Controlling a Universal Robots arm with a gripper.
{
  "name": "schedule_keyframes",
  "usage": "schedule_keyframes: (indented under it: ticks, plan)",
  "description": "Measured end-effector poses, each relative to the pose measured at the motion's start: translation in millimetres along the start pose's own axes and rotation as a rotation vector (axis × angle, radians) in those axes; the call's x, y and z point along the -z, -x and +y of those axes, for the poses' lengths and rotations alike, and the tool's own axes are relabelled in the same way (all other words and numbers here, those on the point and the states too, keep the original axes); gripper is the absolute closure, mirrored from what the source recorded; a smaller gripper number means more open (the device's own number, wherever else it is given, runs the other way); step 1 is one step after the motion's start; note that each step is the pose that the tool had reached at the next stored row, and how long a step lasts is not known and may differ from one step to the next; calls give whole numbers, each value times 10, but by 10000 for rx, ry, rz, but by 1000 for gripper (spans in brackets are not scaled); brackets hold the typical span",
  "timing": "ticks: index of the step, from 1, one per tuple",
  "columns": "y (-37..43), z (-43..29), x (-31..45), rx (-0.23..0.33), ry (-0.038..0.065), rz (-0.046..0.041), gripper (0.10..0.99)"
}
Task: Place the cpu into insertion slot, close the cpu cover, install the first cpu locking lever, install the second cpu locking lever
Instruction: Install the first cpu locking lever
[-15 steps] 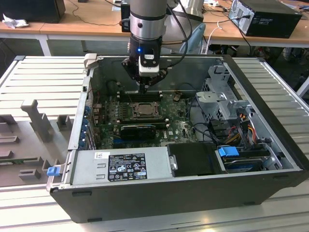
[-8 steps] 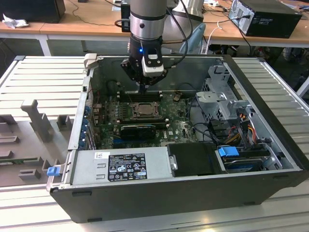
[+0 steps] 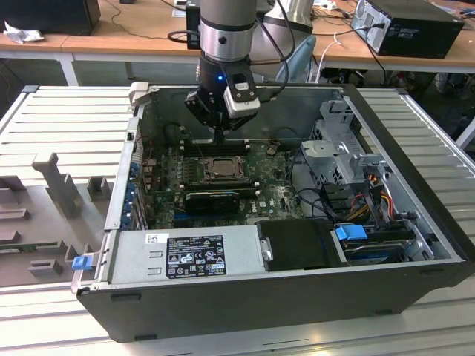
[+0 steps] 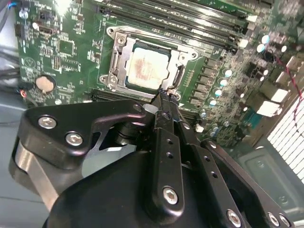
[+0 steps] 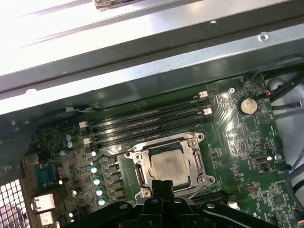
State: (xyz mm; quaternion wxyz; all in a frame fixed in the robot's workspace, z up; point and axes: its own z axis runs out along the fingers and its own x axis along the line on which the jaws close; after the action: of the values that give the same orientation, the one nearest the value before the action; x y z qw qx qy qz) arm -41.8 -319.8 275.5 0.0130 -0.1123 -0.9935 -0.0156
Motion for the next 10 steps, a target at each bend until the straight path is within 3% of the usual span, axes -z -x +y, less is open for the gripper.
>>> schedule_keyframes:
  ticks: [5, 10]
  plan:
    - [1, 0, -4, 1064, -26, -2, 980]
    - [-8, -3, -14, 1494, -19, -67, 980]
